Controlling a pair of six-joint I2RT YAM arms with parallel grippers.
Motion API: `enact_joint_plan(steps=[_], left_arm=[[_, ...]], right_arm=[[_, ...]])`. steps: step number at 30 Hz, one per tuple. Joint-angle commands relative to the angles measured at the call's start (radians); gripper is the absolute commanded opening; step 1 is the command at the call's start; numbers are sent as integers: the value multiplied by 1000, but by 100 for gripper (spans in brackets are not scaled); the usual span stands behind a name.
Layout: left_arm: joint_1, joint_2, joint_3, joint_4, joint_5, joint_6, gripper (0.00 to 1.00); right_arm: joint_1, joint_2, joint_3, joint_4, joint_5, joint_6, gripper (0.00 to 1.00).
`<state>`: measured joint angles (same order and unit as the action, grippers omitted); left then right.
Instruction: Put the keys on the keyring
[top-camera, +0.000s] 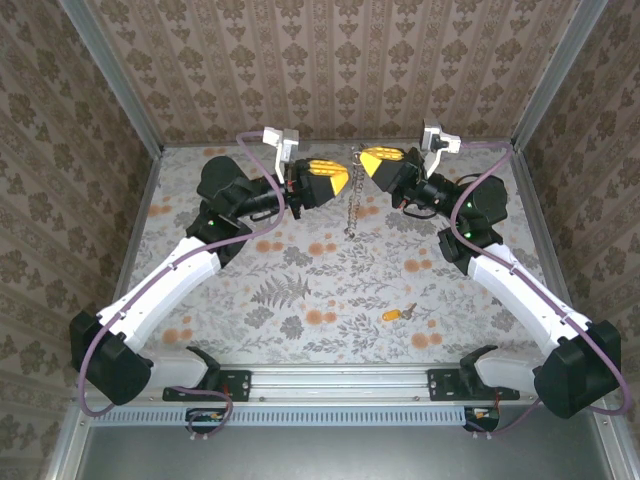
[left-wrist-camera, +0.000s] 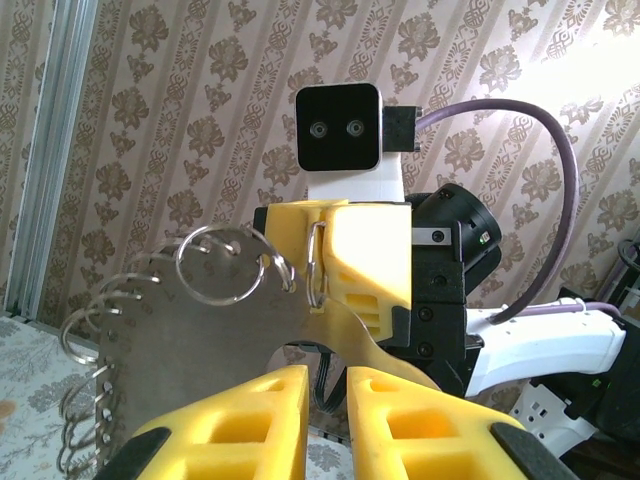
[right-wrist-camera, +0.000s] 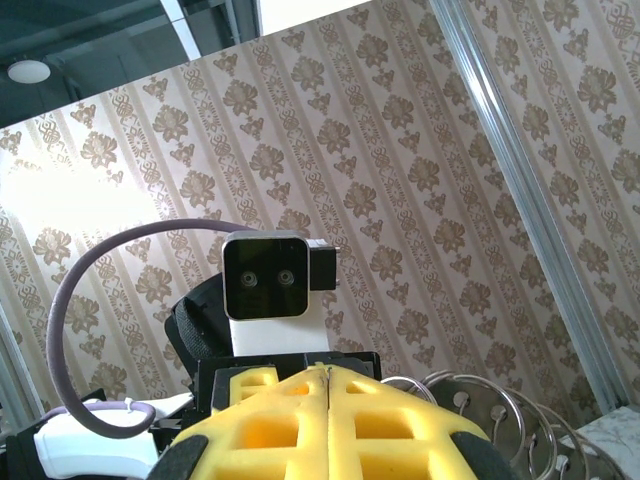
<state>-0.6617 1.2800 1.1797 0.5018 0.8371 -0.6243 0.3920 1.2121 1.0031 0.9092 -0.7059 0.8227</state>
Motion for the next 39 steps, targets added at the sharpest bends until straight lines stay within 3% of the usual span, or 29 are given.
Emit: enact_joint_plan(steps=[1, 18, 39], left_arm=[[-9, -1, 42, 15, 15, 28, 19], [-15, 50, 33, 203, -5, -96, 19], [-16, 65, 45, 199, -8, -90, 20]], right_arm=[[4, -11, -3, 28, 17, 0, 0], [6, 17, -10, 77, 28, 38, 0], [3, 11, -21, 70, 24, 33, 0]])
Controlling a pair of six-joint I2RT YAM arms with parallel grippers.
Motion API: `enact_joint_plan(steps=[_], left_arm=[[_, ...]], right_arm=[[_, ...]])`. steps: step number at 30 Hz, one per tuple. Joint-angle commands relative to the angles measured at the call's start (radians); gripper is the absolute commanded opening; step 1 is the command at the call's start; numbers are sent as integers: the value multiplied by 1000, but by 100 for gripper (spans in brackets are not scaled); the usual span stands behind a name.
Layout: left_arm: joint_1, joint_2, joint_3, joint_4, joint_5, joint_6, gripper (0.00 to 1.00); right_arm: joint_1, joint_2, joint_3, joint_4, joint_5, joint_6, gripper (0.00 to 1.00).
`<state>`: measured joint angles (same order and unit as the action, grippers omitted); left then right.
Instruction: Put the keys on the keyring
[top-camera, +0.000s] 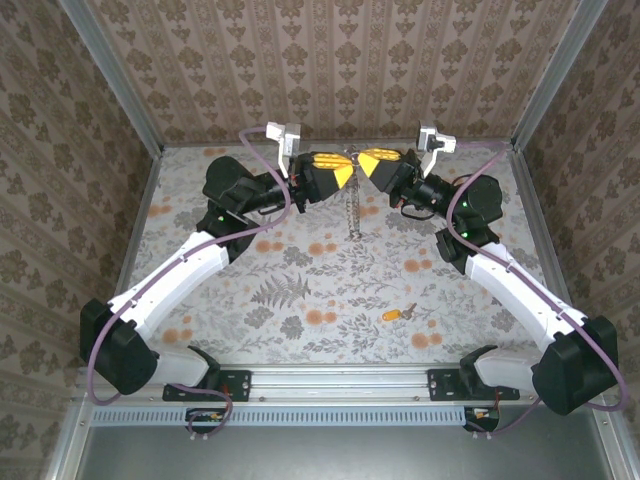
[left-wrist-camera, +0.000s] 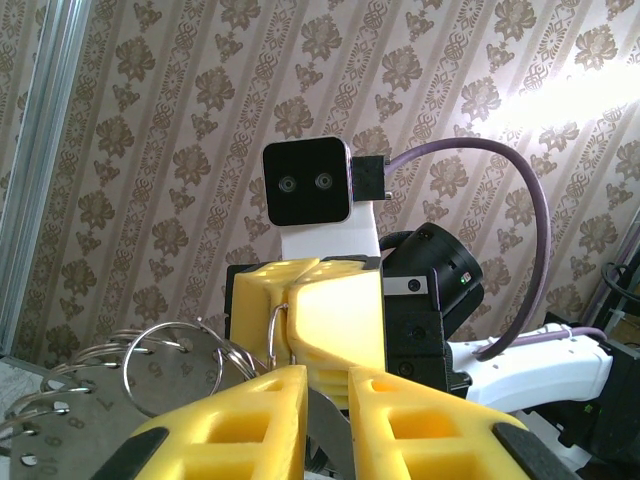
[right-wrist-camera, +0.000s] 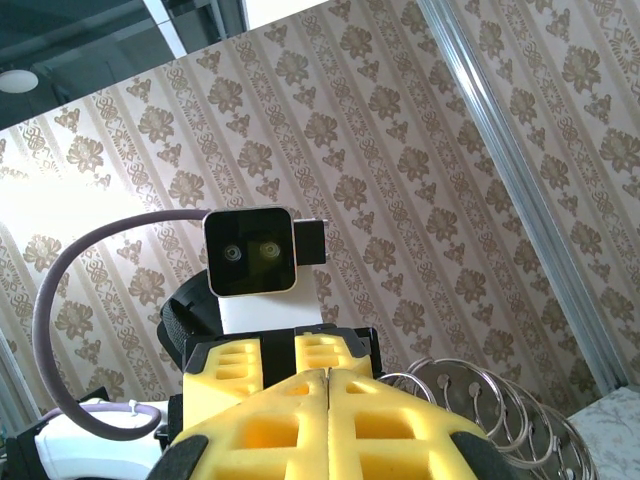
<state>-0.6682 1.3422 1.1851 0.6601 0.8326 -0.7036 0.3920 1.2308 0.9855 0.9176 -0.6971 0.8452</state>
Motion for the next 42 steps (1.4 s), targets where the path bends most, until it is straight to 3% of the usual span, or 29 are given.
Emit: enact_joint_plan(steps=[1, 11, 30, 35, 42], left_arm=[[-9, 2, 40, 41, -3, -10, 20], [-10, -10, 51, -3, -6, 21, 30], [-13, 18, 65, -2, 21, 16, 30], [-10, 6, 79, -81, 63, 74, 24], [13, -63, 85, -298, 121, 216, 24]], right_arm=[[2, -9, -2, 57, 14, 9, 0], [2, -21, 1, 11, -18, -11, 0], [2, -30, 13, -35, -65, -27, 0], [1, -55, 64, -235, -121, -120, 0], [-17, -101, 196, -677, -205, -345, 0]])
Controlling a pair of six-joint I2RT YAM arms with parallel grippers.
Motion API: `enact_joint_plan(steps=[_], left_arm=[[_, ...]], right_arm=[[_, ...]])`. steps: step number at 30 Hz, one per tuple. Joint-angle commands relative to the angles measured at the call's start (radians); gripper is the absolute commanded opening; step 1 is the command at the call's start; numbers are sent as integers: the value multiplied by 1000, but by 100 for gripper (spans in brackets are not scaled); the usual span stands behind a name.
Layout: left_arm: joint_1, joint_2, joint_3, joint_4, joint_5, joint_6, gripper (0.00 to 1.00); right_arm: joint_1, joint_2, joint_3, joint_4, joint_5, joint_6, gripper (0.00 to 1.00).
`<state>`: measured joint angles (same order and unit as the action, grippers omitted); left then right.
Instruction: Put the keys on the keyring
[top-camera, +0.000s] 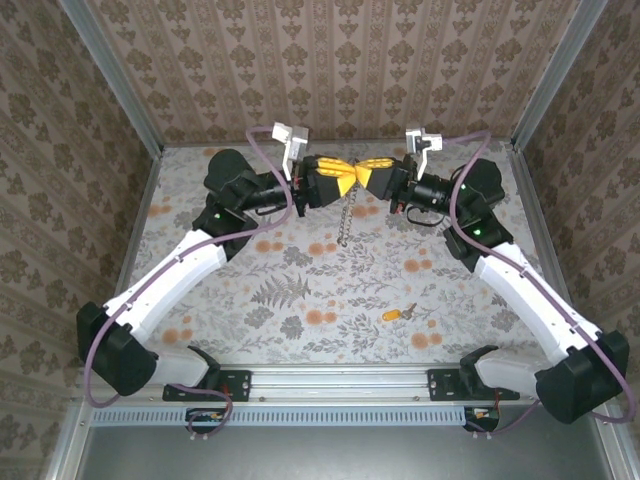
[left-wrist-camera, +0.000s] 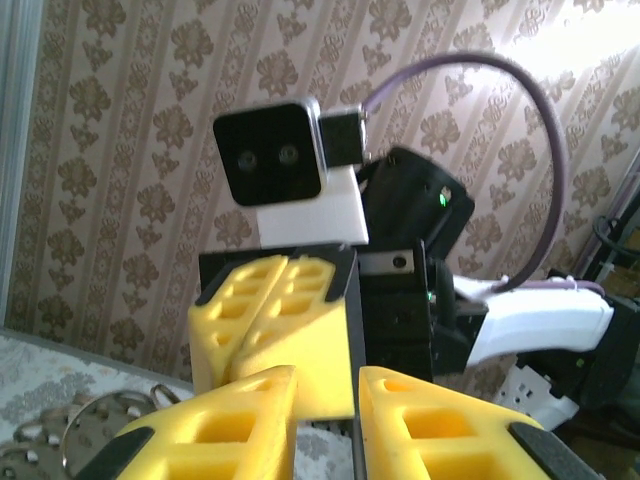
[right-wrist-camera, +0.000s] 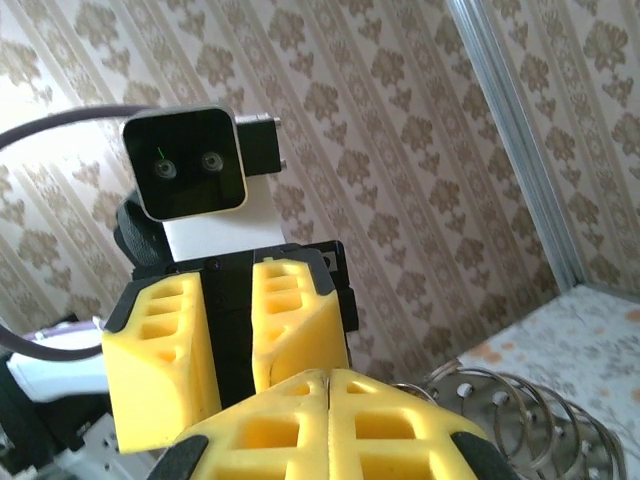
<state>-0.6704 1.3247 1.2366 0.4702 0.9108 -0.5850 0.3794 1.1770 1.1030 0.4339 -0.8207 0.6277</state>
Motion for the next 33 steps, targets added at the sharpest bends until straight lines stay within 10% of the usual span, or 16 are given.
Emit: enact_joint_plan(steps=[1, 14, 33], left_arm=[[18, -55, 38, -142, 48, 118, 24], [50, -93, 113, -469, 159, 333, 25], [51, -73, 93, -487, 189, 366, 28]], right_arm=[[-5, -50, 101, -250, -88, -156, 0], [-12, -10, 291, -743, -126, -437, 0], [-22, 24, 313, -817, -162, -496, 0]])
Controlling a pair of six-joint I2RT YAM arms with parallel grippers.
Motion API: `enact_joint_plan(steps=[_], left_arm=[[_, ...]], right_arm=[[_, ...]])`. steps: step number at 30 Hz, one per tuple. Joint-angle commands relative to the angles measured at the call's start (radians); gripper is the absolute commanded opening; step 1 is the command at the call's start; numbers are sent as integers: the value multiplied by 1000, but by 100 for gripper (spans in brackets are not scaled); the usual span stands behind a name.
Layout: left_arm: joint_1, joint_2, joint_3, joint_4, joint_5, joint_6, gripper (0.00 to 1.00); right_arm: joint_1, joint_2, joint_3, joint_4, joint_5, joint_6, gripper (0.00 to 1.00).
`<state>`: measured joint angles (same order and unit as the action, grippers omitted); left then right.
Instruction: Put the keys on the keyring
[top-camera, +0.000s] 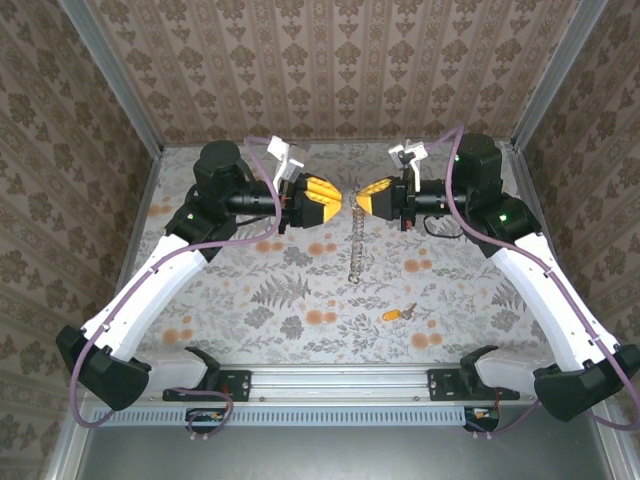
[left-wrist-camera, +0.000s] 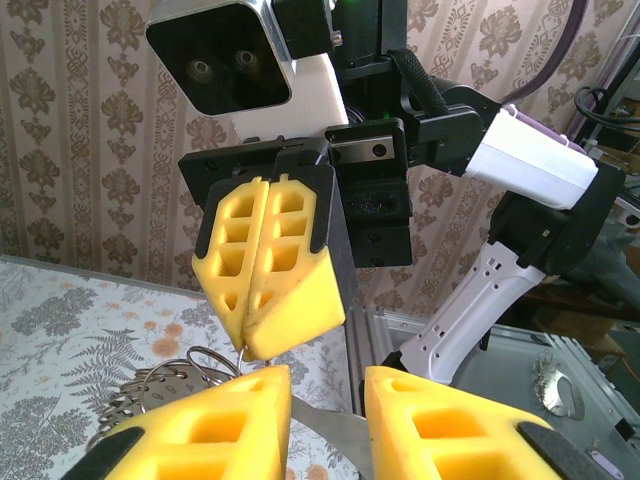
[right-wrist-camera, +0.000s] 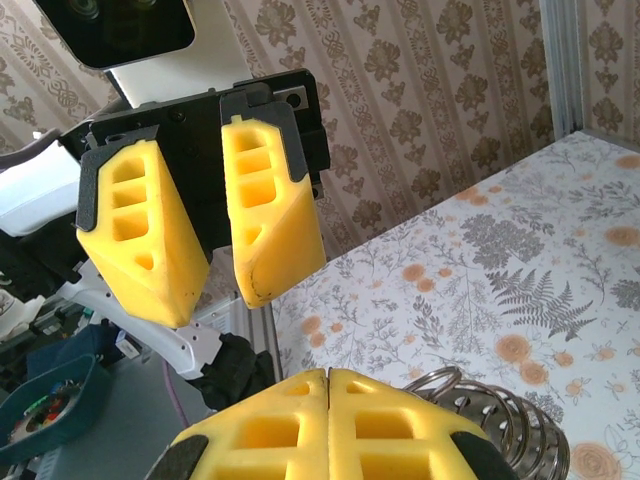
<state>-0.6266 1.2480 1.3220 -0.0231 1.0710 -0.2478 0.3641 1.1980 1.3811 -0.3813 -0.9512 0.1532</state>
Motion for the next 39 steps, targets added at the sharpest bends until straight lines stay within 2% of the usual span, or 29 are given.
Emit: enact_joint_plan(steps=[1, 19, 25, 39], left_arm=[[7, 6, 6, 7, 30, 28, 28], [44, 89, -39, 229, 29, -83, 34], [51, 116, -57, 324, 38, -145, 34], [53, 134, -66, 418, 47, -207, 34]], right_arm=[[-7, 3, 34, -2, -32, -21, 0], [-41, -24, 10, 70, -18, -7, 0], [-47, -31, 1, 102, -17, 8, 0], [-57, -31, -19, 148, -14, 35, 0]])
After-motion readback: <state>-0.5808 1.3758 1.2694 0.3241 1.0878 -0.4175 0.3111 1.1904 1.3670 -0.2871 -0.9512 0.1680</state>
